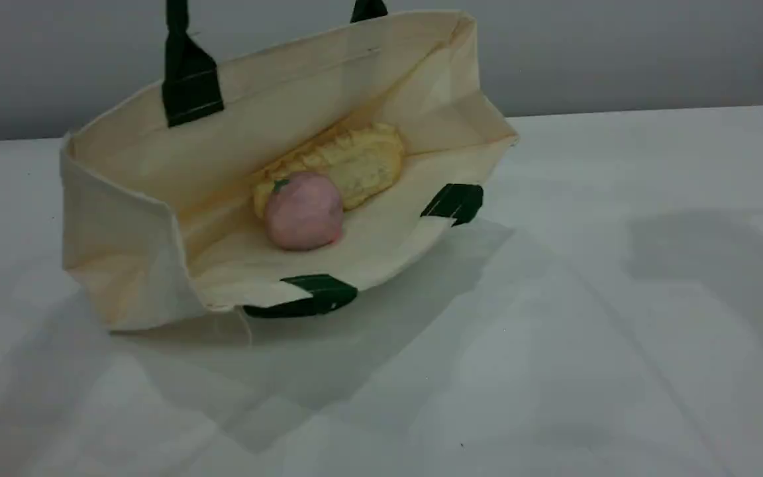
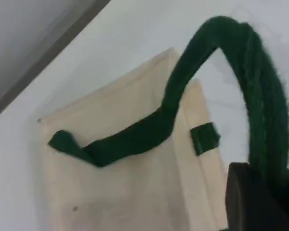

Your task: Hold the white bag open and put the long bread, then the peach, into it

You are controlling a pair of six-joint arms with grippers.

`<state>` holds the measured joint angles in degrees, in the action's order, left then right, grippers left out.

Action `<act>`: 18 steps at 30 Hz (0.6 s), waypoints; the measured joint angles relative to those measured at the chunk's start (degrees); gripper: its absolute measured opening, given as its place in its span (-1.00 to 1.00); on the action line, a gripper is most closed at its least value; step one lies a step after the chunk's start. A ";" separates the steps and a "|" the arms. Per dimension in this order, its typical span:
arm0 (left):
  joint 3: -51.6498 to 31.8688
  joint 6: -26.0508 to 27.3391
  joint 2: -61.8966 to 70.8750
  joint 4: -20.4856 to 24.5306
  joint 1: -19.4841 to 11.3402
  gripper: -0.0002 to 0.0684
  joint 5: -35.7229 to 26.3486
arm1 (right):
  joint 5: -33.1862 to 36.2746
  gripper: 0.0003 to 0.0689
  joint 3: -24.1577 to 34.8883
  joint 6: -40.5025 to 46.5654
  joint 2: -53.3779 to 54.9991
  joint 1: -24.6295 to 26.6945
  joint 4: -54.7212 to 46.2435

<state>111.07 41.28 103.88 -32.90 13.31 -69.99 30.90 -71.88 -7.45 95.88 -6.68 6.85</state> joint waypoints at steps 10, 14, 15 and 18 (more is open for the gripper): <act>0.00 -2.80 0.00 -5.83 0.00 0.20 0.24 | -0.07 0.71 0.00 1.42 0.06 0.00 -1.23; 0.00 -4.39 -0.05 -4.04 0.00 0.35 0.14 | -0.07 0.71 0.00 1.42 -0.32 0.00 -1.50; 0.00 -4.67 -0.02 -3.68 0.00 0.36 0.12 | -0.01 0.71 0.00 1.42 -0.79 0.00 -1.50; 0.00 -6.26 -0.93 -0.66 0.00 0.37 0.12 | 2.97 0.71 -1.84 1.42 -2.87 0.00 -1.50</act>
<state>111.07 35.03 102.95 -33.56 13.31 -69.87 33.87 -73.72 -6.03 93.01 -6.68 5.35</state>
